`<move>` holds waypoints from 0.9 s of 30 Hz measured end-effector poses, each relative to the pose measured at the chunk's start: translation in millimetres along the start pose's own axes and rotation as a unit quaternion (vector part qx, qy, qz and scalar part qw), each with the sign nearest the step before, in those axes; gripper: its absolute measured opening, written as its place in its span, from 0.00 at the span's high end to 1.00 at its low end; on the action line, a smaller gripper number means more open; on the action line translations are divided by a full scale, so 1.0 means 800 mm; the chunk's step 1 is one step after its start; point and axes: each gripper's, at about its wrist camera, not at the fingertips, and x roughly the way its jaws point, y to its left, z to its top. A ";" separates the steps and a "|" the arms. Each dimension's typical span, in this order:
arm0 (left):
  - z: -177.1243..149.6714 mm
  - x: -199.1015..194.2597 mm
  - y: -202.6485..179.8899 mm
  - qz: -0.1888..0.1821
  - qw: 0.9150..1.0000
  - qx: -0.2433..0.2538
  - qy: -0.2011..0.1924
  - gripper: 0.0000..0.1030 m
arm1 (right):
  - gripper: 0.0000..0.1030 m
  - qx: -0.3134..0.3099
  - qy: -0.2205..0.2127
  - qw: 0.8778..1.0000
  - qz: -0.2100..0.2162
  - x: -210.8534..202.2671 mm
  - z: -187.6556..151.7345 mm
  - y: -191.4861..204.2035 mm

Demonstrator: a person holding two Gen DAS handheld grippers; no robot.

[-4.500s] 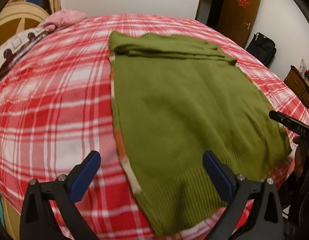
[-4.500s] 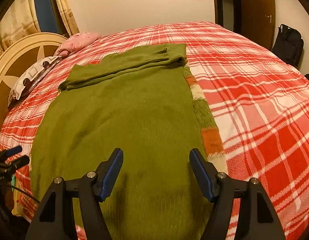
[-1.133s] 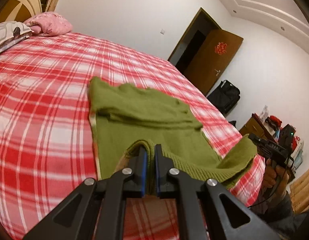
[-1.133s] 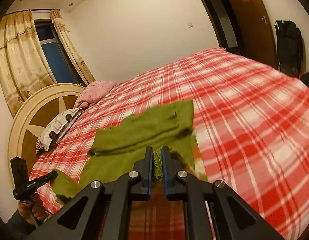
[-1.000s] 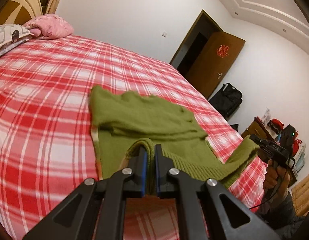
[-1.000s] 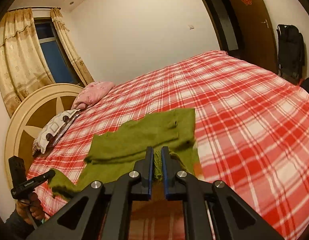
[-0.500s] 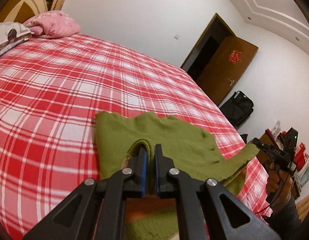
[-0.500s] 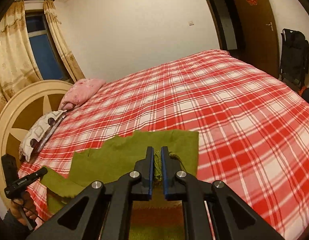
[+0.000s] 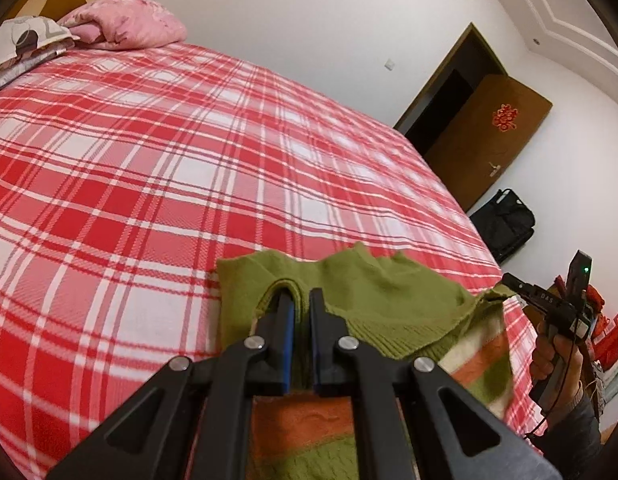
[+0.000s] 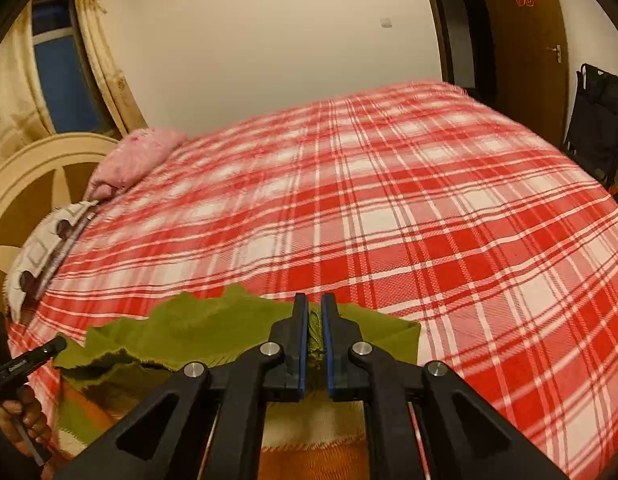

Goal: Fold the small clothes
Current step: 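Open the left tool on the folded sweater while the right tool releases the hem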

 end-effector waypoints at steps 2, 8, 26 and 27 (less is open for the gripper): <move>0.000 0.011 0.004 0.006 1.000 0.001 0.004 0.93 | 0.95 -0.001 0.017 1.000 0.002 0.023 -0.001 -0.005; -0.004 0.021 0.007 0.017 1.000 0.007 0.006 0.76 | 0.93 -0.002 0.029 0.999 -0.020 0.058 0.000 -0.021; -0.086 -0.001 -0.006 0.100 0.992 0.071 0.037 0.41 | 0.71 -0.081 0.132 0.984 -0.084 0.095 -0.032 0.011; -0.084 -0.001 -0.003 0.097 0.992 0.068 0.036 0.40 | 0.76 -0.082 0.132 0.985 -0.077 0.096 -0.033 0.011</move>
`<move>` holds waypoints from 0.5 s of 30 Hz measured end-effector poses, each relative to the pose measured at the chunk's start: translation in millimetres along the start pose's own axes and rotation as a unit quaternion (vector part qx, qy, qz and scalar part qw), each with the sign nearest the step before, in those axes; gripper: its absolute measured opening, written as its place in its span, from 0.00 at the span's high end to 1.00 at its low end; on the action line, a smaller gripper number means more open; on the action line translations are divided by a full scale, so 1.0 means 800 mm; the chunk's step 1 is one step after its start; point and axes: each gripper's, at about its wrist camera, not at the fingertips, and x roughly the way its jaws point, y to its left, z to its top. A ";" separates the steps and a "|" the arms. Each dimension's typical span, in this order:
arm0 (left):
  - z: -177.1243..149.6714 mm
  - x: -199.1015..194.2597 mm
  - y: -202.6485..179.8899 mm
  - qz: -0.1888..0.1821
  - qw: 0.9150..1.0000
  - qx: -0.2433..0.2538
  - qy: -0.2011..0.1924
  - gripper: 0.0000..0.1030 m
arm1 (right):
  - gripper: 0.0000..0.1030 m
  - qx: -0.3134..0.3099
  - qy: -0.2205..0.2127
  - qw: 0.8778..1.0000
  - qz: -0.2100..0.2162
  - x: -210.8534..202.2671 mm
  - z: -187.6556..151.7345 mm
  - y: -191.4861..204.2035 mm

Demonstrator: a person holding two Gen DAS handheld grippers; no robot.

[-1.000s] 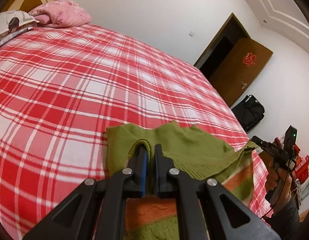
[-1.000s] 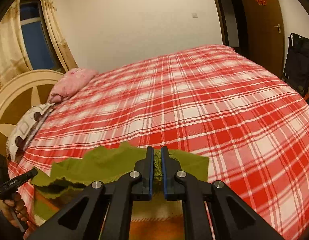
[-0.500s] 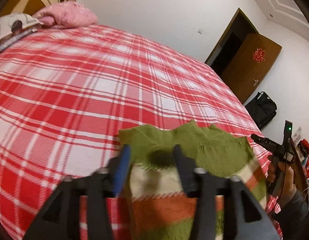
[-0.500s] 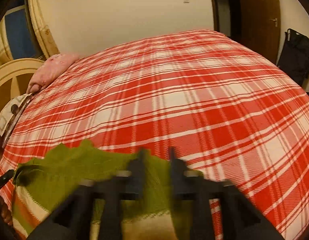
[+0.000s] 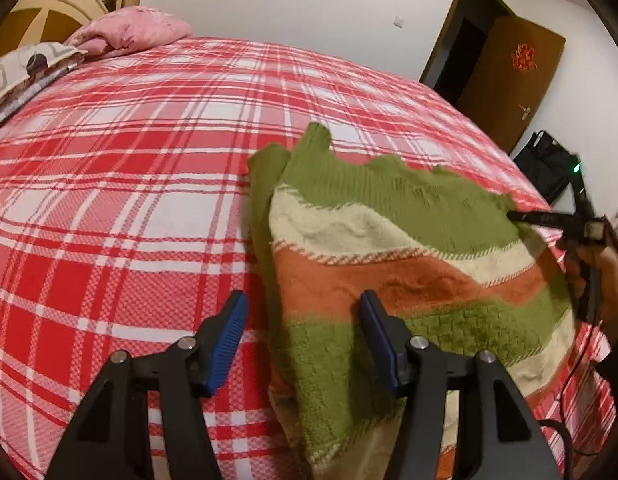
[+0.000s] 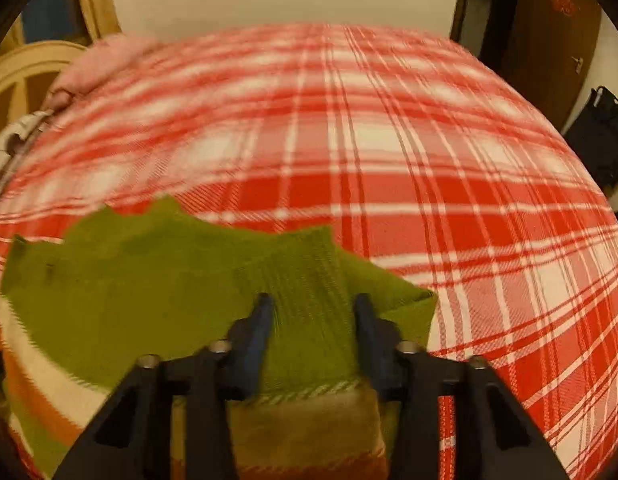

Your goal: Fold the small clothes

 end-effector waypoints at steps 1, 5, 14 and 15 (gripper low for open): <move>0.000 0.000 0.001 0.000 1.000 -0.002 0.000 0.38 | 0.86 -0.003 -0.007 1.000 0.005 -0.002 -0.001 0.001; -0.004 0.000 0.006 -0.006 1.000 -0.007 0.000 0.37 | 0.92 -0.016 -0.040 0.999 -0.031 -0.014 0.003 0.008; -0.008 -0.007 -0.003 0.005 1.000 0.002 -0.003 0.33 | 0.74 0.004 -0.024 0.999 -0.044 0.005 0.014 -0.009; -0.007 -0.011 -0.002 0.007 1.000 0.001 -0.006 0.33 | 0.62 0.009 -0.024 0.999 -0.045 -0.004 0.011 -0.012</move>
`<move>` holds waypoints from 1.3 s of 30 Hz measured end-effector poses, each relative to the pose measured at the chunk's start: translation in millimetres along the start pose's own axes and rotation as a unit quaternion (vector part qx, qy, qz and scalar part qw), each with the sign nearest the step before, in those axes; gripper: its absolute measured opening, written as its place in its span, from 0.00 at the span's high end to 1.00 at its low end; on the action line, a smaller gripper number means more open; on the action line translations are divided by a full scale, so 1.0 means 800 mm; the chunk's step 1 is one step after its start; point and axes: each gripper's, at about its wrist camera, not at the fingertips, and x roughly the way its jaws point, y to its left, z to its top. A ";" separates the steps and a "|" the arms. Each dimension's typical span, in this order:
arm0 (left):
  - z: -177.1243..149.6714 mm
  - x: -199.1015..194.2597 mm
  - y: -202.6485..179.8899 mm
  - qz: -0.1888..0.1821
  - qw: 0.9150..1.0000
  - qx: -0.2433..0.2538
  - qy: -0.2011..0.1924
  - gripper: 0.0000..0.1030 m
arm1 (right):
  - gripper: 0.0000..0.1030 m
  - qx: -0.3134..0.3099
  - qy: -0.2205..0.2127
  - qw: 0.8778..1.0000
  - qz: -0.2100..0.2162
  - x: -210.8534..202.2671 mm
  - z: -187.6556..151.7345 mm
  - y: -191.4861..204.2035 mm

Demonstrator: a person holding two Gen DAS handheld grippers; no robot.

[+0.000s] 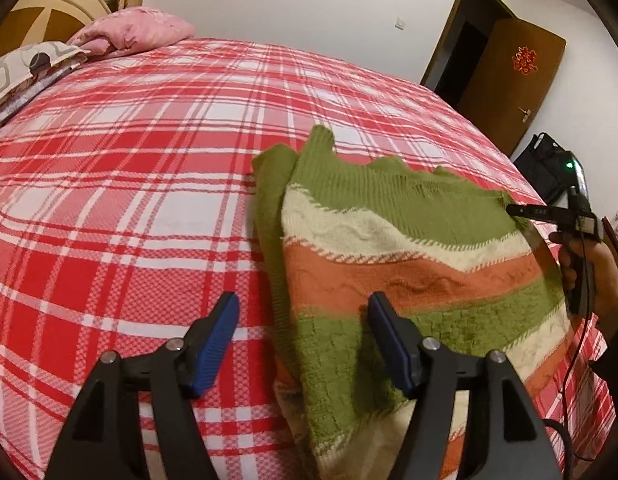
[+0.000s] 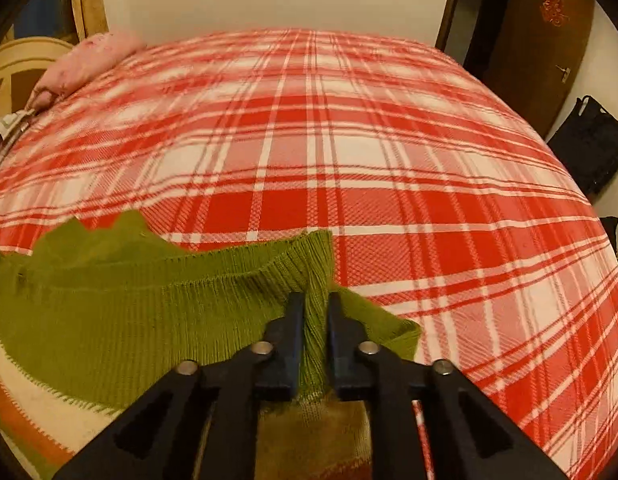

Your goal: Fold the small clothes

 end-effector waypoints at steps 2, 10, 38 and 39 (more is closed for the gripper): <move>0.006 -0.011 0.004 0.006 1.000 -0.005 -0.019 0.33 | 0.42 0.009 -0.015 1.000 0.015 -0.027 -0.012 -0.009; 0.054 0.007 -0.006 0.050 0.997 0.030 -0.042 0.27 | 0.42 -0.012 -0.045 0.993 0.107 -0.115 -0.095 -0.009; -0.049 -0.023 -0.016 0.065 0.996 0.053 0.025 0.15 | 0.46 0.040 0.003 0.997 0.065 -0.118 -0.219 -0.033; -0.050 -0.022 -0.018 0.064 0.996 0.056 0.028 0.13 | 0.46 0.044 0.005 0.997 0.067 -0.117 -0.221 -0.035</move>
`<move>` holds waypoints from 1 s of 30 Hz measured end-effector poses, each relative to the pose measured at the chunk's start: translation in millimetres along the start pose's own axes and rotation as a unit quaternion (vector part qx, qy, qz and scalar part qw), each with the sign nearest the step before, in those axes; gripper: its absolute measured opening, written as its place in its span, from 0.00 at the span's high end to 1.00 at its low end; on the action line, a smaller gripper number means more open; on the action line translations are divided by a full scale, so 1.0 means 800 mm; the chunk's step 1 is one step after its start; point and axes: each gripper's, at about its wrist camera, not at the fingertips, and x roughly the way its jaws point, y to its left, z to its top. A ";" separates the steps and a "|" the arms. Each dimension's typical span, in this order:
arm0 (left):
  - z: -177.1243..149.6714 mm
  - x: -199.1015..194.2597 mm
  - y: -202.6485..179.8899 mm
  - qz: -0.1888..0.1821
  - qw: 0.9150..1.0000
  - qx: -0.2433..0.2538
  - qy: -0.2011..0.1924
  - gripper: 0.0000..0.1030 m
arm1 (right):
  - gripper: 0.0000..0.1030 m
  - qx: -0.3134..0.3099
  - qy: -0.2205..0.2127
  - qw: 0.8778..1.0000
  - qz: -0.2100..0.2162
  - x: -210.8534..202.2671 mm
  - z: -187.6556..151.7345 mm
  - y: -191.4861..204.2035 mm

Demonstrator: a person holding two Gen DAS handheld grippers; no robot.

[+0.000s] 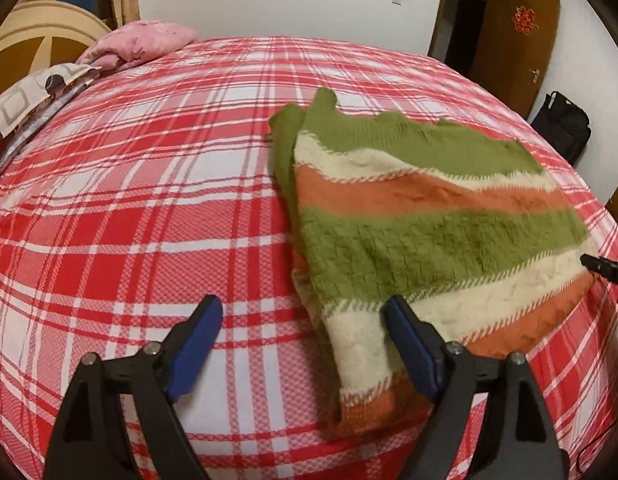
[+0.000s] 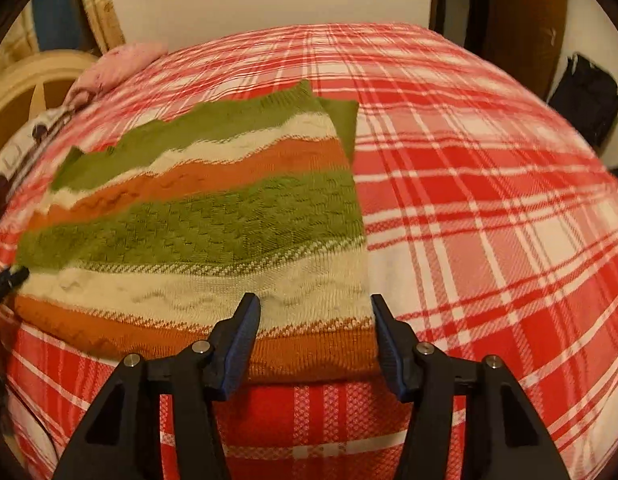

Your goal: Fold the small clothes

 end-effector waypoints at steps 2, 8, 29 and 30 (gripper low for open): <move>-0.003 0.003 -0.003 -0.001 1.000 0.011 0.006 0.07 | 0.46 -0.004 0.002 1.000 -0.005 0.001 -0.002 0.002; -0.012 -0.002 -0.004 0.001 1.000 0.012 -0.003 0.07 | 0.46 -0.003 0.003 1.000 -0.012 -0.005 -0.010 0.004; -0.036 -0.016 -0.008 -0.002 1.000 0.026 -0.010 0.02 | 0.46 -0.050 -0.022 0.998 -0.014 0.003 -0.006 0.095; -0.037 -0.017 -0.008 -0.003 1.000 0.028 -0.011 0.02 | 0.46 -0.050 -0.022 0.998 -0.013 0.001 -0.012 0.090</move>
